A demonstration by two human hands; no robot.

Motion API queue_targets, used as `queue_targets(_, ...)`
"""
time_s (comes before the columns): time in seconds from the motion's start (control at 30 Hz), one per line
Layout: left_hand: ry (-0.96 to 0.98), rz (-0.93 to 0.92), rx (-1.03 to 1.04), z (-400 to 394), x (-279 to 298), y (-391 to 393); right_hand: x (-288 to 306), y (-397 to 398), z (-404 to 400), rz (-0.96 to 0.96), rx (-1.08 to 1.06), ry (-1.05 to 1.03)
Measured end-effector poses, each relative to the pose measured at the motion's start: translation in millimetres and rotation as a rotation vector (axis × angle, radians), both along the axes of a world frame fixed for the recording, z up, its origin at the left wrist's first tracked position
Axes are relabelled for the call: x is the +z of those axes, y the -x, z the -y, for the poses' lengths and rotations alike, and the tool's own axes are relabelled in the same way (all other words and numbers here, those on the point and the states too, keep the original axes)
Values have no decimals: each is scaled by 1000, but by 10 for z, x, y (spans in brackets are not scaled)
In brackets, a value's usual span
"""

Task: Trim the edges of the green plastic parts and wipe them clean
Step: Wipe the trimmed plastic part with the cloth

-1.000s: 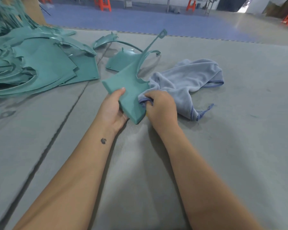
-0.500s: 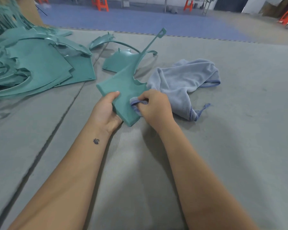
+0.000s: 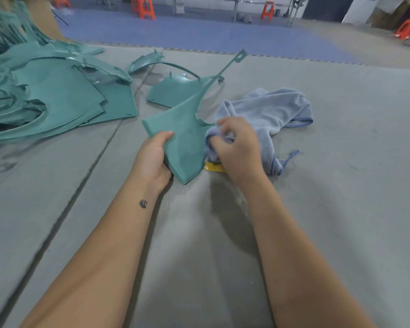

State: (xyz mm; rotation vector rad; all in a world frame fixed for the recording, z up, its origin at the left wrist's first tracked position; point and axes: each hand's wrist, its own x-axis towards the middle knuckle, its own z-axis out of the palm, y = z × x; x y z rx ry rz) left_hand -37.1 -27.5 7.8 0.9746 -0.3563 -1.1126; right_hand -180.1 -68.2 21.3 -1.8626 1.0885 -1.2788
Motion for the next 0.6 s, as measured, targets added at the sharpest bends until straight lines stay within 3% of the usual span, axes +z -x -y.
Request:
queue_targets(0.07,21,-4,26,-18,15,-28,75,99,49,305,-55,-106)
queue_targets(0.17,32,4,52,-37,33,-47,178,290,158,601,-171,-236)
queue_targets(0.33,27,86,79,-16,44,-1,314,308,120,1074,66,-613)
queue_targets(0.37,37,92,76,-12,44,8,348,236,64,1015,103,-618)
queue_targets(0.4,47,94,71,-10,41,13,356,142,6,802,113,-567)
queue_targets(0.47,69,62,37,-13,34,24,280,-84,-128,210,107,-316)
queue_targets(0.5,87,22,-2,-18,33,34,197,-190,-189,2,98,-194)
queue_targets(0.6,136,-106,-106,-50,58,67,-36,-401,-301,-190,106,3)
